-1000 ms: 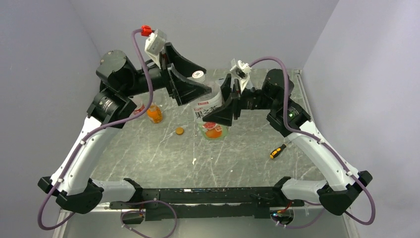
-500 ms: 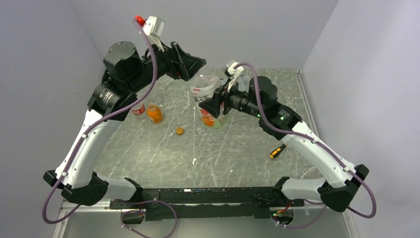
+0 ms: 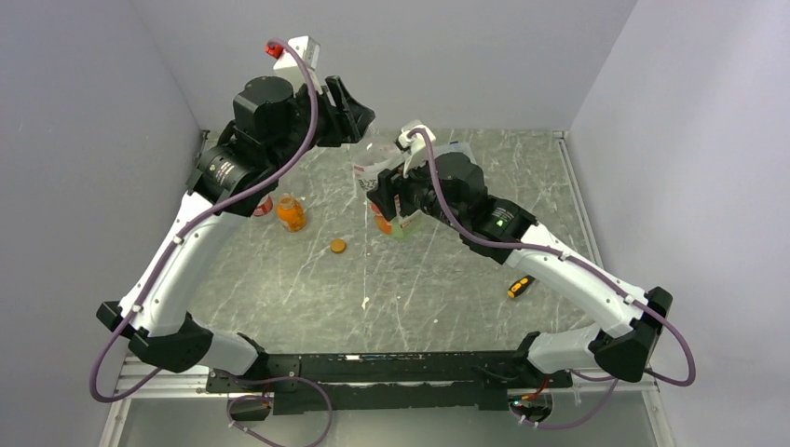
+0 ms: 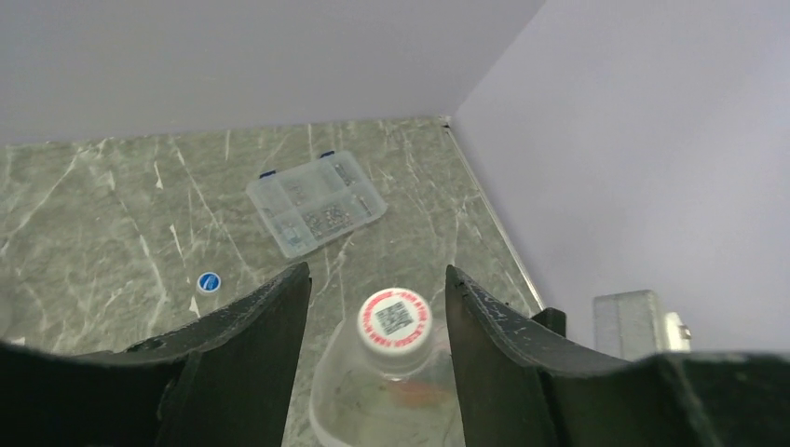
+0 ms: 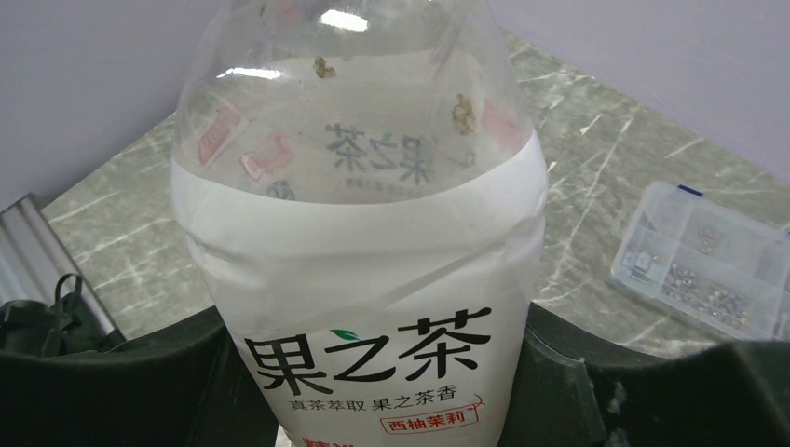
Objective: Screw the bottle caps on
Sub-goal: Screw the bottle cap onto the plastic bottle.
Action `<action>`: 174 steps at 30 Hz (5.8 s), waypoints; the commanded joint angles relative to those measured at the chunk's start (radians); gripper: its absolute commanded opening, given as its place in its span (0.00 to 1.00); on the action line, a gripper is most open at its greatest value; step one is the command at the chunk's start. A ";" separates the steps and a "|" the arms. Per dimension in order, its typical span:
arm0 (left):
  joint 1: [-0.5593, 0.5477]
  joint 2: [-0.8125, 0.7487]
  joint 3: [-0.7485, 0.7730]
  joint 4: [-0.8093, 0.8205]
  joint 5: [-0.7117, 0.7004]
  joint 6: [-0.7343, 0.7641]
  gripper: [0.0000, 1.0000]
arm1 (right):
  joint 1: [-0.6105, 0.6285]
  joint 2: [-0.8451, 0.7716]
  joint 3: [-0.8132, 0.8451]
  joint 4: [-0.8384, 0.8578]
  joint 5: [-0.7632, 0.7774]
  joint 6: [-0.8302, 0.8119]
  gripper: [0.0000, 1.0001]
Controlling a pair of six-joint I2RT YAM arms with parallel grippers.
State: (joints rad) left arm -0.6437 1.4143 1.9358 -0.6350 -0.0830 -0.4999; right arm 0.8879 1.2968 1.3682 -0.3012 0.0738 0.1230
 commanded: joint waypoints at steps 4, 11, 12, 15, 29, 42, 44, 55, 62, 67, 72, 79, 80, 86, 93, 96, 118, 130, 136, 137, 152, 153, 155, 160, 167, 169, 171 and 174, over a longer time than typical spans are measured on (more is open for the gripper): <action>-0.009 -0.006 -0.014 0.017 -0.104 -0.043 0.58 | 0.020 0.017 0.061 0.038 0.106 -0.009 0.00; -0.011 0.013 -0.028 0.024 -0.081 -0.050 0.55 | 0.022 0.033 0.071 0.032 0.106 -0.010 0.00; -0.011 0.014 -0.029 0.025 -0.079 -0.051 0.55 | 0.022 0.035 0.072 0.031 0.106 -0.010 0.00; -0.011 0.021 -0.028 0.018 -0.076 -0.050 0.54 | 0.022 0.037 0.076 0.029 0.106 -0.010 0.00; -0.011 0.040 -0.030 0.017 -0.044 -0.049 0.33 | 0.023 0.037 0.087 0.019 0.095 -0.013 0.00; -0.011 0.025 -0.042 0.005 -0.025 -0.035 0.06 | 0.018 0.034 0.102 0.006 0.018 -0.020 0.00; -0.010 0.015 -0.046 0.008 -0.013 -0.027 0.01 | 0.005 0.024 0.092 0.008 -0.038 -0.022 0.00; -0.007 -0.089 -0.158 0.154 0.313 0.050 0.00 | -0.207 -0.102 -0.023 0.189 -0.746 0.099 0.00; -0.002 -0.180 -0.279 0.364 0.654 0.051 0.00 | -0.244 -0.120 -0.066 0.435 -1.104 0.271 0.00; -0.001 -0.202 -0.313 0.492 0.885 0.013 0.00 | -0.244 -0.097 -0.073 0.707 -1.276 0.490 0.00; -0.001 -0.195 -0.322 0.616 1.064 -0.059 0.00 | -0.241 -0.074 -0.063 0.925 -1.366 0.671 0.00; -0.001 -0.149 -0.312 0.806 1.255 -0.182 0.00 | -0.212 -0.066 -0.004 0.859 -1.389 0.633 0.00; -0.001 -0.145 -0.313 0.828 1.270 -0.196 0.00 | -0.209 -0.069 0.004 0.834 -1.388 0.615 0.00; 0.003 -0.151 -0.263 0.696 1.236 -0.079 0.24 | -0.205 -0.084 0.073 0.465 -1.302 0.335 0.00; 0.004 -0.213 -0.206 0.439 0.830 0.092 0.96 | -0.206 -0.105 0.103 0.135 -1.013 0.114 0.00; 0.004 -0.218 -0.174 0.367 0.637 0.115 0.97 | -0.203 -0.109 0.096 0.075 -0.862 0.081 0.00; 0.003 0.022 0.041 0.007 -0.100 0.036 0.70 | -0.019 0.040 0.118 -0.015 0.021 0.055 0.00; 0.003 0.049 0.012 -0.012 -0.148 -0.002 0.60 | 0.004 0.094 0.148 -0.030 0.089 0.039 0.00; 0.003 0.066 0.019 -0.014 -0.138 -0.012 0.60 | 0.008 0.104 0.158 -0.039 0.087 0.034 0.00; 0.003 0.069 0.021 -0.016 -0.138 -0.013 0.60 | 0.009 0.104 0.158 -0.039 0.089 0.033 0.00; 0.004 0.074 0.021 -0.015 -0.113 -0.022 0.29 | 0.013 0.108 0.154 -0.060 0.068 0.022 0.00; 0.003 0.073 0.019 -0.015 -0.106 -0.019 0.24 | 0.013 0.109 0.156 -0.063 0.058 0.017 0.00; 0.004 0.067 0.015 -0.019 -0.087 -0.014 0.15 | 0.011 0.106 0.158 -0.069 0.029 0.007 0.00; 0.017 0.035 -0.011 -0.010 0.023 -0.002 0.00 | -0.038 0.062 0.143 -0.049 -0.200 -0.001 0.00; 0.051 -0.061 -0.109 0.088 0.283 0.007 0.00 | -0.130 -0.022 0.076 0.089 -0.671 0.049 0.00; 0.054 -0.093 -0.149 0.145 0.370 0.013 0.00 | -0.150 -0.040 0.051 0.144 -0.792 0.080 0.00; 0.056 -0.119 -0.183 0.198 0.456 0.016 0.00 | -0.164 -0.052 0.038 0.197 -0.895 0.114 0.00; 0.059 -0.147 -0.232 0.287 0.597 0.009 0.00 | -0.174 -0.053 0.034 0.259 -1.035 0.162 0.00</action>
State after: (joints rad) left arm -0.5877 1.3048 1.7576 -0.4980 0.2317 -0.5159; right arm 0.7174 1.2926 1.3899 -0.2829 -0.6102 0.2146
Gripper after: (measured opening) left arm 0.368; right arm 0.645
